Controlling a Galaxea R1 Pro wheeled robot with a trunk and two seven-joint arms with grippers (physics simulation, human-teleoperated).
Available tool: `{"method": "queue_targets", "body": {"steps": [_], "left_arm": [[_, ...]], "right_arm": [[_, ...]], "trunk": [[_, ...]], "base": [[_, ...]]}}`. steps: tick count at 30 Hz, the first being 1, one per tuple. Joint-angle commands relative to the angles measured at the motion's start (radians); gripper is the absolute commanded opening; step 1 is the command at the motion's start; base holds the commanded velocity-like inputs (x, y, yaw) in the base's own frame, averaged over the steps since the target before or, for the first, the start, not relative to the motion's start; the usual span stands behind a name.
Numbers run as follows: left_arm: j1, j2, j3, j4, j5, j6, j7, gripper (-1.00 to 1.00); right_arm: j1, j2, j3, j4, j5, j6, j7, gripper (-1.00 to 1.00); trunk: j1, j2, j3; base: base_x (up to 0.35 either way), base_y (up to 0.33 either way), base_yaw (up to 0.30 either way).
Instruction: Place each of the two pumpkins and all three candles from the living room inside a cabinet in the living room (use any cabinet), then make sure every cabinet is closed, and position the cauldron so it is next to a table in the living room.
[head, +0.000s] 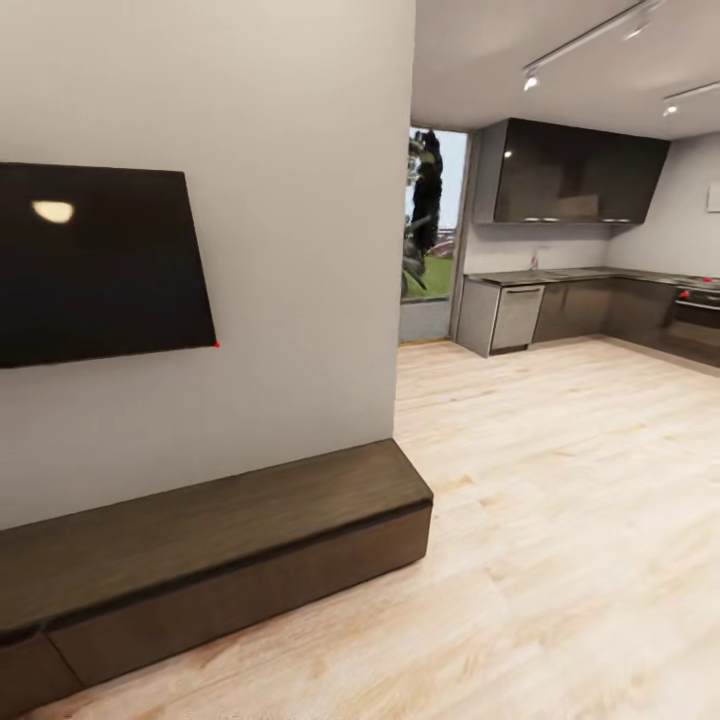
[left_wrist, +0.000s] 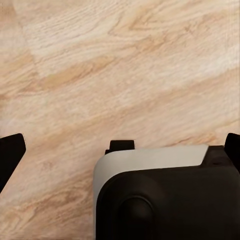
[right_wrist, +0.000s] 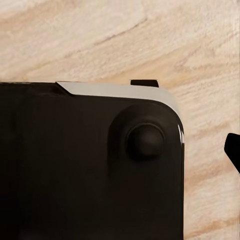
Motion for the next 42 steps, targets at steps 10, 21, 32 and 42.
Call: {"method": "queue_targets", "body": {"steps": [10,21,32,42], "left_arm": [[-0.001,0.000,-0.001,0.002,0.000,-0.004,0.000,1.00],[-0.001,0.000,-0.001,0.002,0.000,-0.003,0.000,1.00],[-0.001,0.000,-0.001,0.002,0.000,-0.004,0.000,1.00],[-0.001,0.000,-0.001,0.002,0.000,-0.005,0.000,1.00]], "right_arm": [[0.000,0.000,0.000,0.001,0.000,-0.003,0.000,1.00],[0.000,0.000,0.000,0.001,0.000,-0.004,0.000,1.00],[0.000,0.000,0.000,0.001,-0.001,-0.004,0.000,1.00],[0.000,0.000,0.000,0.001,-0.001,-0.005,0.000,1.00]], "trunk": [[0.000,-0.001,-0.008],[0.000,-0.001,-0.015],[0.000,-0.001,-0.023],[0.000,-0.001,-0.023]], "base": [[0.000,0.000,0.267],[0.000,0.000,0.266],[0.000,0.000,0.222],[0.000,0.007,0.018]]}}
